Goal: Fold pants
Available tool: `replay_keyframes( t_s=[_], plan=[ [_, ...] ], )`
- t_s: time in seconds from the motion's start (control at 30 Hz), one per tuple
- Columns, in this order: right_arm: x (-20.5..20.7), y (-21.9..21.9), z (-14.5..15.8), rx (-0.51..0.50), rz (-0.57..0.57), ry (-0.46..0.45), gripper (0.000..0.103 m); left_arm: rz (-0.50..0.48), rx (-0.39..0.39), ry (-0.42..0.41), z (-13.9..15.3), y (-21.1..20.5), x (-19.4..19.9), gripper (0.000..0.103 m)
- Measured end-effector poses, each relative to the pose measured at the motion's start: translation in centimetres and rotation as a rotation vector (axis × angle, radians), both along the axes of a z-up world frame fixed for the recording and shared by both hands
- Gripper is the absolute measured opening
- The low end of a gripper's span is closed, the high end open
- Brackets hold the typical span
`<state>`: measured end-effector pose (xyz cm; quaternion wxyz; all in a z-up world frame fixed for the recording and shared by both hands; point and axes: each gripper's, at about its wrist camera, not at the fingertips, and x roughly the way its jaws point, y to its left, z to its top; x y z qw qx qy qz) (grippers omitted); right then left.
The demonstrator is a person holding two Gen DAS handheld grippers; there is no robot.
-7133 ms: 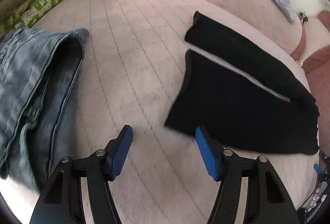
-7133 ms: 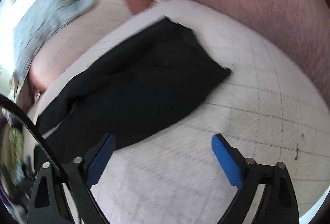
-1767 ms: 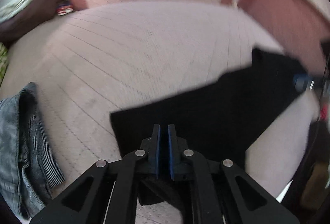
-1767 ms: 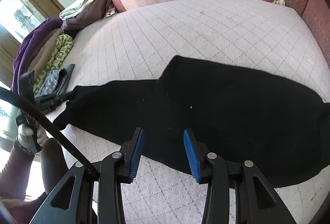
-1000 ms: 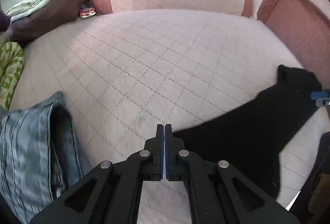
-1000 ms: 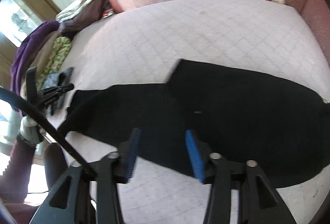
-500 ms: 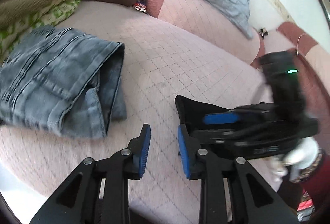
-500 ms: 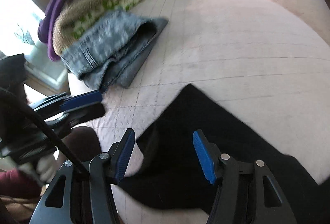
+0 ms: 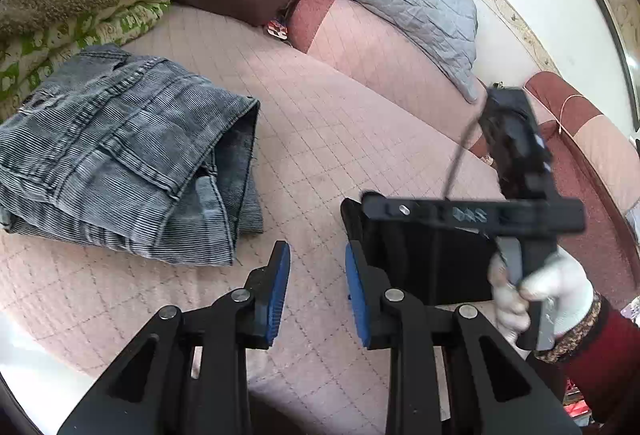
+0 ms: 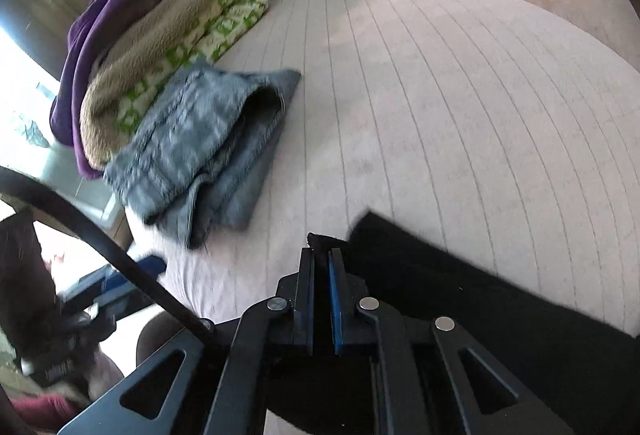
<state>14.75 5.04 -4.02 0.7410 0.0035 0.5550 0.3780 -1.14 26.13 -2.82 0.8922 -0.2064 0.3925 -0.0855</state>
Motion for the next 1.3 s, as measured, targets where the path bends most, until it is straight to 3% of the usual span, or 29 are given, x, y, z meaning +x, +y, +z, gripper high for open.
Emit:
replay_keyframes(
  t_s=[0.13,0.27,0.43,0.6,0.8,0.83,0.93,1.0,1.13,1.3],
  plan=[
    [1.5,2.4,-0.8,-0.029,-0.033,0.0,0.004,0.019,0.005,0.002,0.1,0.7,-0.3,0.03],
    [2.6,2.8,-1.5,0.041,-0.071,0.078,0.008,0.042,0.0,0.007,0.3,0.8,-0.6,0.032],
    [1.3,-0.3,1.6,0.09,-0.1,0.009,0.043,0.016,0.01,-0.009,1.2,-1.2,-0.3,0.046],
    [0.4,-11.9,1.5,-0.006,-0.253,-0.015,0.044,-0.073,0.064,0.028,1.1,-6.2,1.2,0.051],
    [-0.9,-32.0,-1.8,-0.087,-0.56,0.116,0.044,-0.207,0.126,0.106,-1.0,-12.9,4.3,0.052],
    [-1.6,-35.8,-2.3,-0.085,-0.63,0.138,0.044,-0.217,0.139,0.113,-1.4,-13.6,4.7,0.052],
    [-4.8,-47.0,-2.5,0.063,-0.833,0.181,0.042,-0.221,0.227,0.15,-3.6,-15.6,6.3,0.052],
    [-7.1,-52.6,-1.9,0.033,-0.979,0.141,0.043,-0.216,0.272,0.187,-5.3,-16.4,7.0,0.052],
    [-10.9,-60.5,-1.0,-0.088,-1.222,0.093,0.047,-0.227,0.359,0.157,-5.1,-17.9,6.7,0.061],
    [-10.5,-60.7,2.3,0.082,-1.171,-0.037,0.047,-0.211,0.413,0.177,-5.2,-18.8,6.9,0.062]
  ],
)
